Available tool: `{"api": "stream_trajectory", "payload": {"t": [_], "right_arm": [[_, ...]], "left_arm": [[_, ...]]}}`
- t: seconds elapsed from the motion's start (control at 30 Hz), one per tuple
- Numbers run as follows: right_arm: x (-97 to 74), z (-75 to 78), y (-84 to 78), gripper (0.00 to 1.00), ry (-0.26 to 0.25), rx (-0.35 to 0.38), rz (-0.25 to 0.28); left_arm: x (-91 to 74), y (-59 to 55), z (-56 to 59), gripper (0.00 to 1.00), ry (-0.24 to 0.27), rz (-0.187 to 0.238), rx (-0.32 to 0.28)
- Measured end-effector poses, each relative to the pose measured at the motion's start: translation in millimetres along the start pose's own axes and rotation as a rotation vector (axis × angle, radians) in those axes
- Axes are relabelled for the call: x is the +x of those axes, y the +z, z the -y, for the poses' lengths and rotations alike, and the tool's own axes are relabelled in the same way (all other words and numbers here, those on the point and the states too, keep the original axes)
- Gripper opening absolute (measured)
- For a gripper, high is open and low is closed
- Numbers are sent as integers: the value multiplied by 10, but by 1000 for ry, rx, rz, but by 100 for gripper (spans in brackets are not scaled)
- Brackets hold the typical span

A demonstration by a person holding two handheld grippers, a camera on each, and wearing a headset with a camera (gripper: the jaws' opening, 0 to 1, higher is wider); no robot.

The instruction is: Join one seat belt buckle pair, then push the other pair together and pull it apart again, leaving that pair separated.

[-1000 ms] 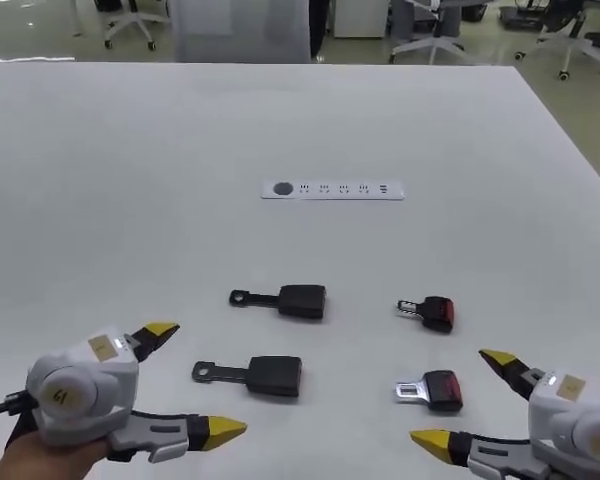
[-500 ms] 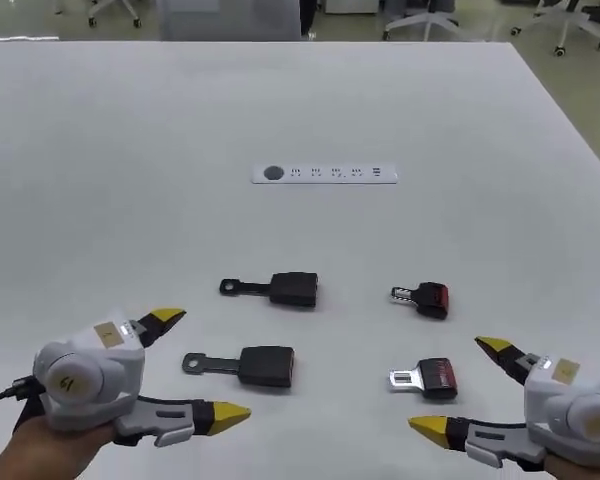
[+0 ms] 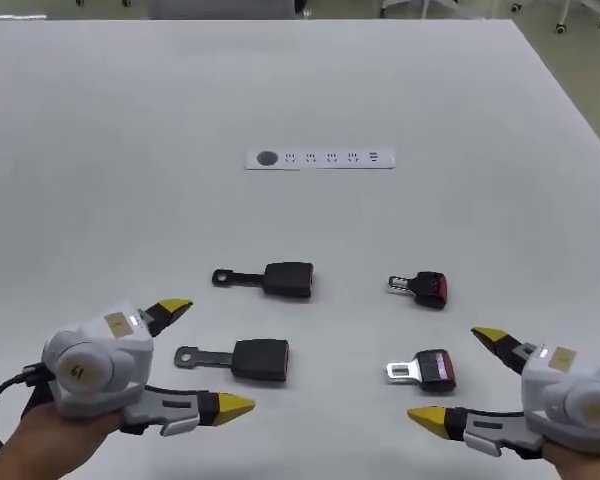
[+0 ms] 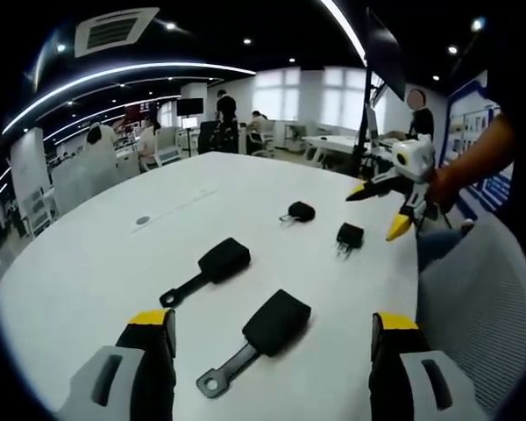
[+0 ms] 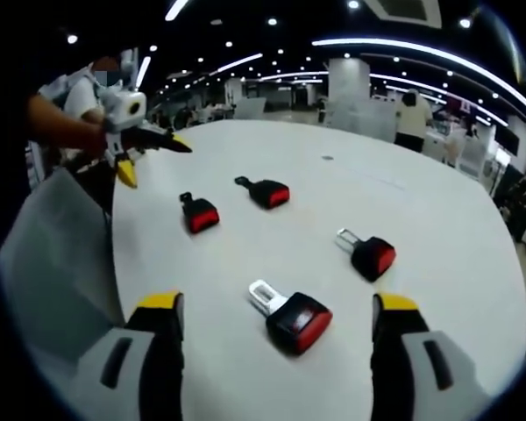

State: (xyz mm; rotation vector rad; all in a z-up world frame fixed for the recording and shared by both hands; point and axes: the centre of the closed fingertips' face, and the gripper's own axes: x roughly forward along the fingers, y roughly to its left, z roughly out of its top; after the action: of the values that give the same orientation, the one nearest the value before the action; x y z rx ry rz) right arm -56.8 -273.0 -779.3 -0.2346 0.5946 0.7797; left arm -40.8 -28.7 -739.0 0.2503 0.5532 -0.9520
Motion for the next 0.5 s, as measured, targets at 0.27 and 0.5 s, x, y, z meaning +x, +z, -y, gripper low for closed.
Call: {"api": "stream_trajectory", "payload": {"t": [0.27, 0.5], "right_arm": [[54, 56, -41, 90, 30, -4, -18], [131, 85, -70, 89, 64, -28, -41]], "left_arm": [[113, -7, 3, 92, -20, -20, 19], [199, -51, -27, 91, -42, -45, 32]]}}
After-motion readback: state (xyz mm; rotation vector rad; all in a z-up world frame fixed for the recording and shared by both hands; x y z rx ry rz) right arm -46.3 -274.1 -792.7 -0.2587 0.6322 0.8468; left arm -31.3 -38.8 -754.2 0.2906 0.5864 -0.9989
